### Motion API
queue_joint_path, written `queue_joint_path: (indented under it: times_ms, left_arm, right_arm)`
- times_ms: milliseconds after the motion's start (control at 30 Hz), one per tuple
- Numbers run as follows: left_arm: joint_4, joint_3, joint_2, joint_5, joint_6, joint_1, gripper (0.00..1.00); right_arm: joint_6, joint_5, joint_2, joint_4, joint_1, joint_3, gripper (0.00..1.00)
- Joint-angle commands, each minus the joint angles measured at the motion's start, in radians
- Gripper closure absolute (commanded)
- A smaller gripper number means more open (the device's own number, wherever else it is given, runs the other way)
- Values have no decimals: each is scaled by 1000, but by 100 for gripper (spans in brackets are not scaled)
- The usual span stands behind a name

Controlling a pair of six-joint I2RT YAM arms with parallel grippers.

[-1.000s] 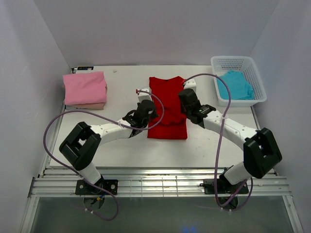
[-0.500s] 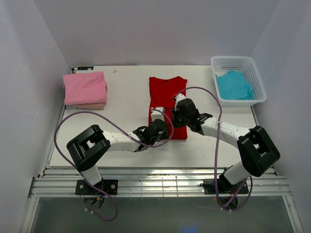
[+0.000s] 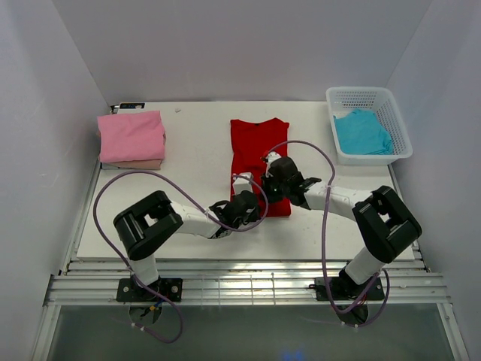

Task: Fold and stack the t-shirts
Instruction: Fold the tshirt

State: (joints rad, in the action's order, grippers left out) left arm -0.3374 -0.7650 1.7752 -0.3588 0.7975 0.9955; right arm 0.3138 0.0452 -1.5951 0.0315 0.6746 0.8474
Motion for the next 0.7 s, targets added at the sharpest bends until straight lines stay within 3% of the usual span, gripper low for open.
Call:
queue_joint_path:
  times_ms: [0,333,667]
  left_arm:
    - [-3,26,13,4,28,17,100]
    - [-11,76,20,-12,77,66,100]
    - [-9,176,44,-40,184,163,100]
  right_arm:
    - [10,12,-32,30,5,1,92]
    - [4,-76,-134,8,6,50,92]
    - [-111,-297,-258,-119,-3,304,92]
